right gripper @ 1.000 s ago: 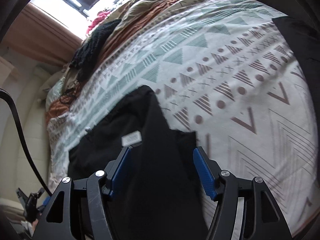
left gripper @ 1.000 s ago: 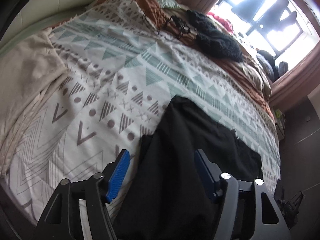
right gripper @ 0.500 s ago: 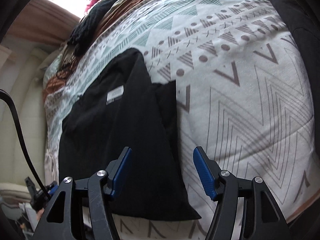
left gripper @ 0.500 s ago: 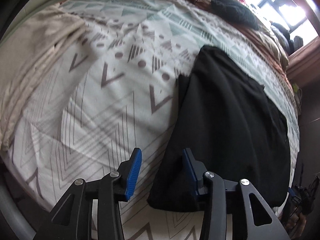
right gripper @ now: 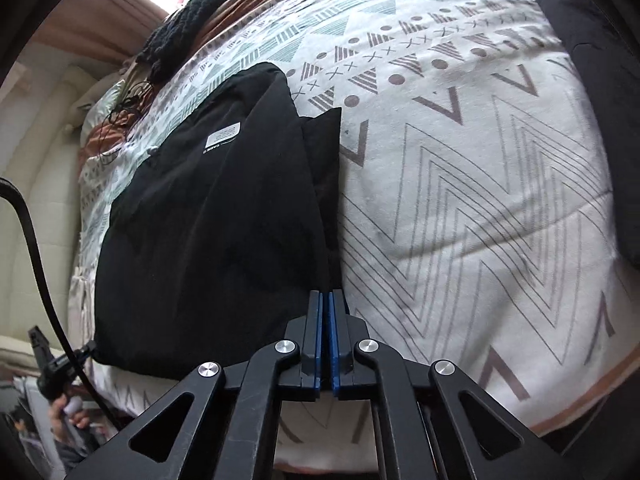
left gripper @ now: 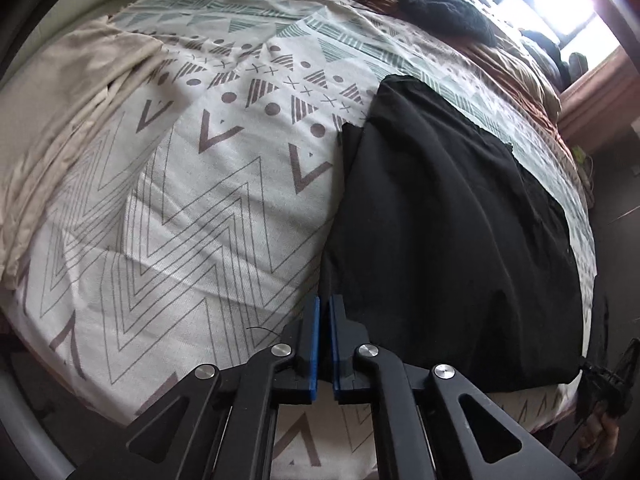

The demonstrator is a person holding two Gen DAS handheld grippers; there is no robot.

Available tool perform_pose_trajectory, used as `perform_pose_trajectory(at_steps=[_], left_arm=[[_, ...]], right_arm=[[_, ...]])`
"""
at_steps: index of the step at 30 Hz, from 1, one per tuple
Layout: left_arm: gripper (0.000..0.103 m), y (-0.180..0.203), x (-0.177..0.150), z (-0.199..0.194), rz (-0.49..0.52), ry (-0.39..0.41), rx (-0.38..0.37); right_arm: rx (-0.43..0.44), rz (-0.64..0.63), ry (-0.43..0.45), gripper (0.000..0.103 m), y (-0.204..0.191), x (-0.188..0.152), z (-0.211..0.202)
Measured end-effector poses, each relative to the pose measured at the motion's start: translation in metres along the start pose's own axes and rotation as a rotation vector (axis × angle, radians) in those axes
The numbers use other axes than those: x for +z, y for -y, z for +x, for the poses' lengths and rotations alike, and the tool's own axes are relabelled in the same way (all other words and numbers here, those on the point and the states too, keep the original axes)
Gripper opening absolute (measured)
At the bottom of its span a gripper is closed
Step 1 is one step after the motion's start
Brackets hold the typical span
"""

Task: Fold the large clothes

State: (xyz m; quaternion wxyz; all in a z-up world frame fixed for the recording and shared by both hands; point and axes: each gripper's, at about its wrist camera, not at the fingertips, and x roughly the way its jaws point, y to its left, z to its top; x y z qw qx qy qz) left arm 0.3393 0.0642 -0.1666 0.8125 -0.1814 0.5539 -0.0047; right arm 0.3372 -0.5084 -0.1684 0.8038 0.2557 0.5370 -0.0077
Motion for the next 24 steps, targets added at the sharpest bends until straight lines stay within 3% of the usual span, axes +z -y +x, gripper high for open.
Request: perform_pose_trajectory(at_steps=[7,14,16,18,20,21,22,24], left_arm=[[0.003,-0.007,-0.009,0.001,-0.011,-0.028,0.026],[0.008,-0.014,-0.005,-0.003,-0.052,-0.045,-0.008],[0.008,-0.021,-0.002,-0.012,-0.12,-0.022,-0.027],[0.011,-0.028,-0.001,-0.029,-0.184,0.049,-0.057],[0.032,-0.031,0.001,-0.045,-0.232,0.116,-0.108],[0.053,-0.031,0.001,-0.051,-0.245,0.139,-0.12],[0.066,-0.029,0.0,-0.057,-0.253,0.171,-0.125],[0.068,-0.022,-0.002,-0.065,-0.25,0.205,-0.123]], right_arm=[[-0.013,-0.004,0.001,0.002,0.004,-0.012,-0.006],[-0.049,0.038,-0.03,0.002,0.014,-0.024,-0.005],[-0.077,0.064,-0.029,0.002,0.016,-0.026,-0.008],[-0.054,0.103,0.012,0.005,0.018,-0.027,-0.019],[-0.016,0.102,0.069,0.012,0.012,-0.027,-0.033],[-0.007,0.09,0.106,0.032,0.006,-0.028,-0.042],[-0.005,0.086,0.123,0.054,0.003,-0.028,-0.045],[0.004,0.065,0.162,0.058,-0.011,-0.028,-0.051]])
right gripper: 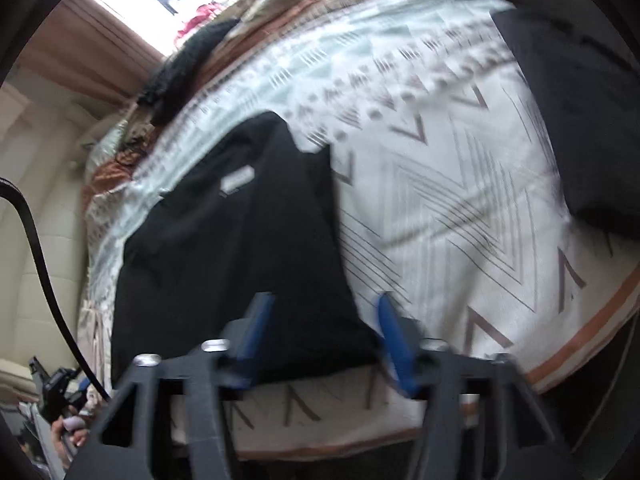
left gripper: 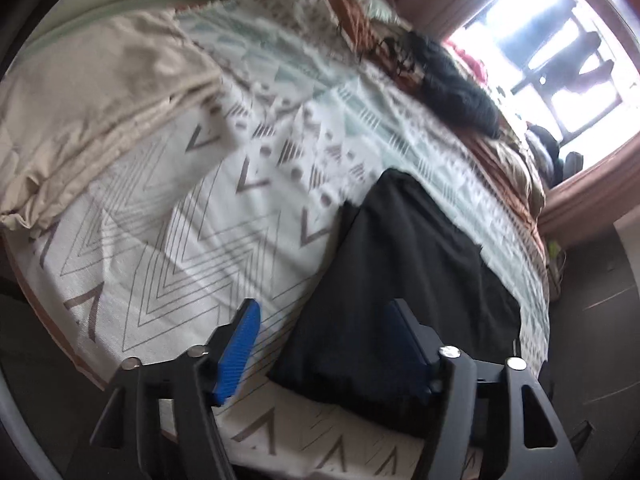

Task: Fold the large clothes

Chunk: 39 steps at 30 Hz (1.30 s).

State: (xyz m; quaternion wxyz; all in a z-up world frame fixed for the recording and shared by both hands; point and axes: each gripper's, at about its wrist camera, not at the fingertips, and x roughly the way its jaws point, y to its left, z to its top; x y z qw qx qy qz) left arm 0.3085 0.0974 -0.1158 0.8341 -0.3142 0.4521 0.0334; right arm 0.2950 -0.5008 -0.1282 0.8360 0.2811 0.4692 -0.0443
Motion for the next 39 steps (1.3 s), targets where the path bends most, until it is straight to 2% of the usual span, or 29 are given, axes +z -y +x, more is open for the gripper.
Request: perform_pose_trajectory(at_steps=[2,6,13,19,22,26,33,35,39], left_arm=[[0.068,0.009,-0.001,0.002,0.013,-0.016,-0.014],[0.068,0.01,-0.001,0.004,-0.023,-0.043,-0.072],[0.068,-0.01,-0.007,0.001,-0.042,-0.057,-0.077],[0.068,-0.034,-0.024,0.014,-0.061,-0.093,-0.088],[0.068,-0.042,-0.031,0.026,-0.075,-0.121,-0.079],[0.068,-0.053,-0.035,0.04,-0.113,-0.149,-0.095],[0.068,-0.056,-0.043,0.057,-0.174,-0.215,-0.208],[0.066,-0.057,-0.042,0.062,-0.183,-0.225,-0.241],[0.058,-0.063,-0.042,0.073,-0.224,-0.239,-0.272]], right_arm=[[0.024,-0.037,0.018,0.058,-0.018,0.0,0.0],[0.047,-0.099,0.015,0.058,-0.051,-0.002,0.01],[0.082,-0.195,-0.044,0.058,-0.107,-0.015,0.039],[0.11,-0.277,-0.101,0.058,-0.143,-0.033,0.065],[0.083,-0.32,-0.16,0.058,-0.159,-0.042,0.081],[0.086,-0.421,-0.17,0.058,-0.187,-0.057,0.091],[0.083,-0.467,-0.243,0.058,-0.209,-0.077,0.121],[0.088,-0.439,-0.273,0.056,-0.207,-0.081,0.128],[0.076,-0.377,-0.282,0.044,-0.195,-0.083,0.131]])
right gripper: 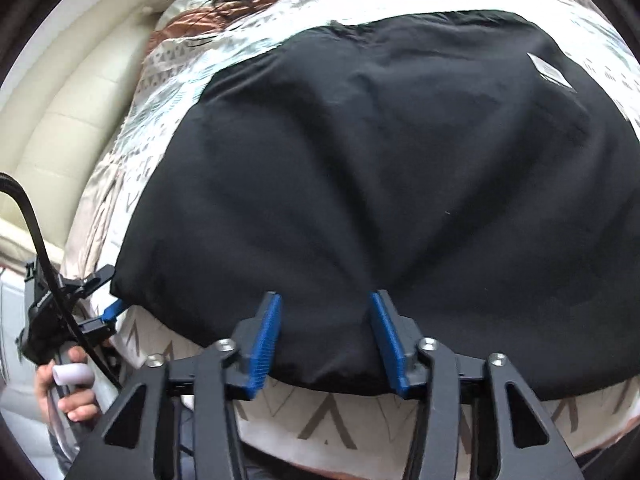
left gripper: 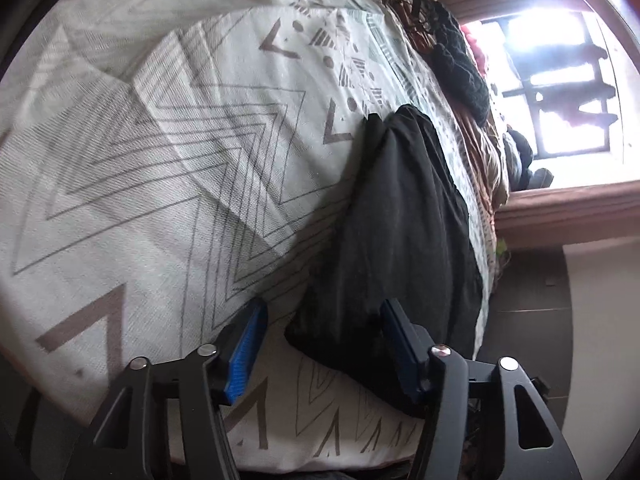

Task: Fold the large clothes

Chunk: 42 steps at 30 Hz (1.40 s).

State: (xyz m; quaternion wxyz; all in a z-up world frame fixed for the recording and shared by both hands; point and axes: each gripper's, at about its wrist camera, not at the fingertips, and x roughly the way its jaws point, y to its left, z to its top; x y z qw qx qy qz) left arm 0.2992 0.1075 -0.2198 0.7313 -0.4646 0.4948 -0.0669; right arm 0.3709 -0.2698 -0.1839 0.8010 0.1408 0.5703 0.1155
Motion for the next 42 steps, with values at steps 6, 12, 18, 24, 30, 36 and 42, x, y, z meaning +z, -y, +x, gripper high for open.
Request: perform_pose_trajectory(at_steps=[6,12,18,24,30,36,42], left_arm=[[0.048,0.005,0.004,0.011,-0.009,-0.014,-0.031],[0.038,0.002,0.004,0.015,-0.047,0.013,-0.022],[0.033,-0.001,-0.001,0.01,-0.073,0.039,-0.005],[0.033,-0.005,-0.007,0.007,-0.102,0.059,-0.004],[0.032,0.001,-0.013,0.009,-0.132,0.093,0.034],[0.032,0.004,-0.016,0.01,-0.14,0.123,0.06],[0.029,0.003,-0.017,0.01,-0.165,0.131,0.054]], right_arm=[[-0.016,0.023,0.014,0.043,0.003,0.007,0.009],[-0.03,0.038,0.035,0.043,0.004,0.025,0.018],[-0.078,0.015,0.031,0.039,0.0,0.058,0.033],[-0.13,0.014,0.029,0.028,0.002,0.099,0.047],[-0.154,0.024,0.045,0.026,0.009,0.136,0.058],[-0.15,0.044,0.076,0.025,0.02,0.172,0.07],[-0.115,0.032,0.093,0.02,0.027,0.179,0.071]])
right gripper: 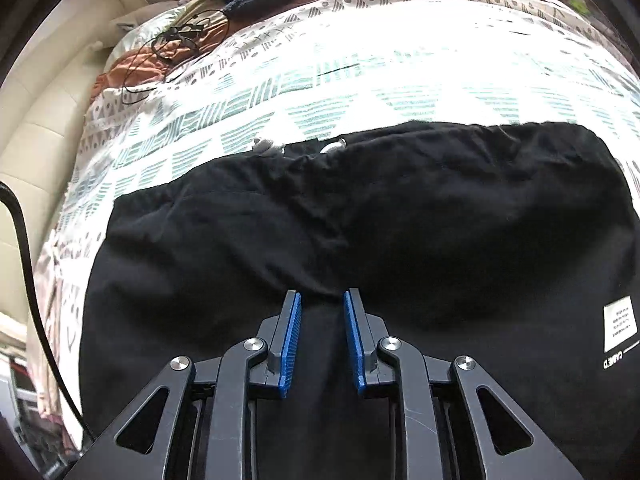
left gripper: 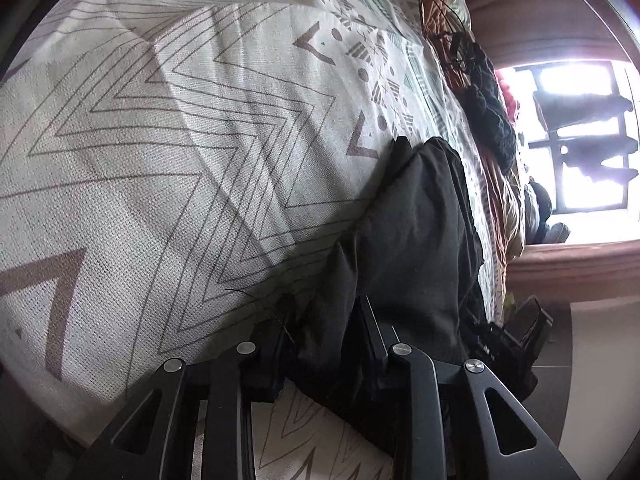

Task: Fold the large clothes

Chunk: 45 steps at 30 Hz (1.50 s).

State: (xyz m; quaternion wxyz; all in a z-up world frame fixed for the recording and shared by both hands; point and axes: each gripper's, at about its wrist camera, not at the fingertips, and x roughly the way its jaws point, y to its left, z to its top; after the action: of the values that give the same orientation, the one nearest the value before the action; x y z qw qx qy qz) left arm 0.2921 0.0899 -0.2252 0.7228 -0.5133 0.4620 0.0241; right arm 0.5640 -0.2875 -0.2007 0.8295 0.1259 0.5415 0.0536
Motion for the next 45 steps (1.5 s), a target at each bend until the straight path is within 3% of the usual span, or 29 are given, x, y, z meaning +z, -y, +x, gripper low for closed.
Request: perform_pose_trajectory(at_steps=[6,14,27,38,45], left_arm=[[0.022,-0.008,0.001,-0.001,-0.028,-0.004,-0.033],[0.021,-0.016,0.001,0.0,-0.056,-0.019,-0.087],[0.02,-0.022,0.003,-0.002,-0.045,-0.033,-0.092],[0.015,-0.01,0.0,-0.008,-0.021,-0.021,-0.103],[0.011,0.032,-0.003,-0.038,0.077,-0.001,-0.207]], right_arm=[[0.026,0.02,-0.035,0.02,-0.001,-0.033,-0.017],[0.045,-0.014,-0.068,0.02,-0.005,-0.089,-0.04],[0.07,-0.041,-0.068,0.02,-0.018,-0.182,-0.082],[0.045,-0.066,-0.072,0.014,-0.02,-0.196,-0.096],[0.075,-0.008,-0.036,0.014,-0.005,-0.189,-0.105]])
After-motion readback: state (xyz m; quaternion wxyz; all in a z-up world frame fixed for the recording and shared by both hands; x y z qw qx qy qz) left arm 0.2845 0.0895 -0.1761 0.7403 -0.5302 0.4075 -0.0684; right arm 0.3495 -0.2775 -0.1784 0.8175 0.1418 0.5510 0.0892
